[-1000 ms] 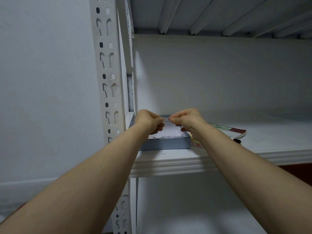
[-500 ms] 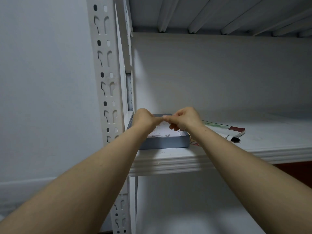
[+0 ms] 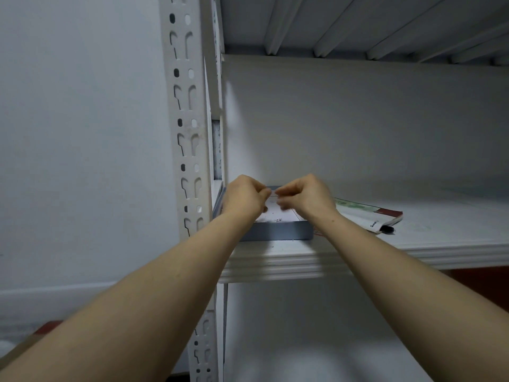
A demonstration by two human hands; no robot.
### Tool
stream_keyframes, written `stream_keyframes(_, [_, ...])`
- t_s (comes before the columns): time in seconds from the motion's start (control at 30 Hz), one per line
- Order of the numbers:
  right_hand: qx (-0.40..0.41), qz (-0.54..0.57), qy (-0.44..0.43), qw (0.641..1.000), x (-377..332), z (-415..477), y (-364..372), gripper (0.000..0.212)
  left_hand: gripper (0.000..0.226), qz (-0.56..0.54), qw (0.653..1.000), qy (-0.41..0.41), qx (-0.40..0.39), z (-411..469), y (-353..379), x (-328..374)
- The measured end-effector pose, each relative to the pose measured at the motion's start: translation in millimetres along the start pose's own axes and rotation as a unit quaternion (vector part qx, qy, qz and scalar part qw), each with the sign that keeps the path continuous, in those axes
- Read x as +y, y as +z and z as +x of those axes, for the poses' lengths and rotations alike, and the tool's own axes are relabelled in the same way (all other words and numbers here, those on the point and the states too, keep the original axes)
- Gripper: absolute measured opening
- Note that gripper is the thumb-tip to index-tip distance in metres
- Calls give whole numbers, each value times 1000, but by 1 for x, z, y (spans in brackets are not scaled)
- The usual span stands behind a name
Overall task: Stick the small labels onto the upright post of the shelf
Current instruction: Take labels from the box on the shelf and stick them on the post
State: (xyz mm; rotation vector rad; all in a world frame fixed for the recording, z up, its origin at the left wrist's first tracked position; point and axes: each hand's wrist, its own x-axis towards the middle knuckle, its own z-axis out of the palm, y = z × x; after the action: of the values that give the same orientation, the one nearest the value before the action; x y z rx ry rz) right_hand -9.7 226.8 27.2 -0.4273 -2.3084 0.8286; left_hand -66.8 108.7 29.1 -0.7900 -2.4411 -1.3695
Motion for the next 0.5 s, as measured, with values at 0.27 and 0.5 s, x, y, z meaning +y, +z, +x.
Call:
stream_keyframes(0.27, [5, 47, -56, 997, -16, -22, 3, 24, 38, 19, 985, 161, 55, -35, -23, 3])
stream_keyframes(0.5, [-18, 183, -62, 981, -31, -60, 32, 17, 45, -53, 913, 277, 295, -64, -55, -41])
